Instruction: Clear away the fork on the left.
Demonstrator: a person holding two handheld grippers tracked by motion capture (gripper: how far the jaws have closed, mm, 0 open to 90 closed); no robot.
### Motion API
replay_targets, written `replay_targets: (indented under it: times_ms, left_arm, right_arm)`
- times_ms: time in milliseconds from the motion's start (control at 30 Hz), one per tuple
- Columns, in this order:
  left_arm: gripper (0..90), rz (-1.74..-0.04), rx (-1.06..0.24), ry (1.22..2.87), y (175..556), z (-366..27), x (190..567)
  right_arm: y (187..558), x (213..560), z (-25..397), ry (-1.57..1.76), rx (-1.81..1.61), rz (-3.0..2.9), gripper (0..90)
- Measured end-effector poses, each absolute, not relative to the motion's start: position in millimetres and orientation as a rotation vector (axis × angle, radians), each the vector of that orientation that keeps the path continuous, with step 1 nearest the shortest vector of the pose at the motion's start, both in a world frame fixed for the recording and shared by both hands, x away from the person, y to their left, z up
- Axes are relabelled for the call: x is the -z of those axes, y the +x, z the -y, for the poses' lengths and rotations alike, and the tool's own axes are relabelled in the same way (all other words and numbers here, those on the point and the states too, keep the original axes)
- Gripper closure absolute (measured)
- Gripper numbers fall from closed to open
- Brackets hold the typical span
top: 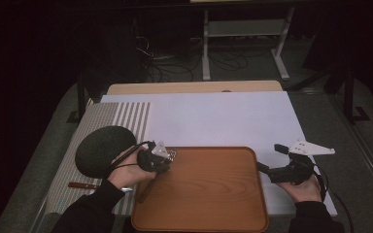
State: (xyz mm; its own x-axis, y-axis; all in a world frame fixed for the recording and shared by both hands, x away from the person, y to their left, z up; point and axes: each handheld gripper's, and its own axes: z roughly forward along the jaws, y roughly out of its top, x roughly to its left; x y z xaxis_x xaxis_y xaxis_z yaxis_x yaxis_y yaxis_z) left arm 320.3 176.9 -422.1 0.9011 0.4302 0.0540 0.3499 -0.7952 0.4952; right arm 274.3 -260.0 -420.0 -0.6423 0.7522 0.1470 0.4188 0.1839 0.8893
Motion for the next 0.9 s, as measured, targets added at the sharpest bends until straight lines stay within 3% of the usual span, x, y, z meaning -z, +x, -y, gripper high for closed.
replay_targets:
  times_ms: [900]
  left_arm:
    - [89.7,-0.676,-0.299,2.569,322,-213,421]
  right_arm:
    - [275,420,260,1.111,-1.437,-2.148,0.0]
